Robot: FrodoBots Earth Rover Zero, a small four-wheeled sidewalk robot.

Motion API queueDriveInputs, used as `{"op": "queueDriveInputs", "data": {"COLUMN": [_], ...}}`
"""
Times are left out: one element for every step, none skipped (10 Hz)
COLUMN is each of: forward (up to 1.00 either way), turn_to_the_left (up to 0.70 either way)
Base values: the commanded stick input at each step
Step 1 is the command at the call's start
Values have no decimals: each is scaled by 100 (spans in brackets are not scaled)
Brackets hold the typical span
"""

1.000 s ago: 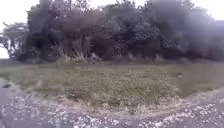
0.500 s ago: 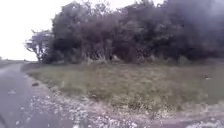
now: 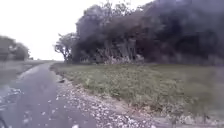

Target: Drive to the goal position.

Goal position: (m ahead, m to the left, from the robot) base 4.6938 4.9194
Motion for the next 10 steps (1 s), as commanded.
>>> {"op": "queueDriveInputs", "data": {"forward": [0, 0, 0, 0, 0, 0, 0, 0, 0, 0], "turn_to_the_left": [100, 100, 100, 100, 100, 100, 100, 100, 100, 100]}}
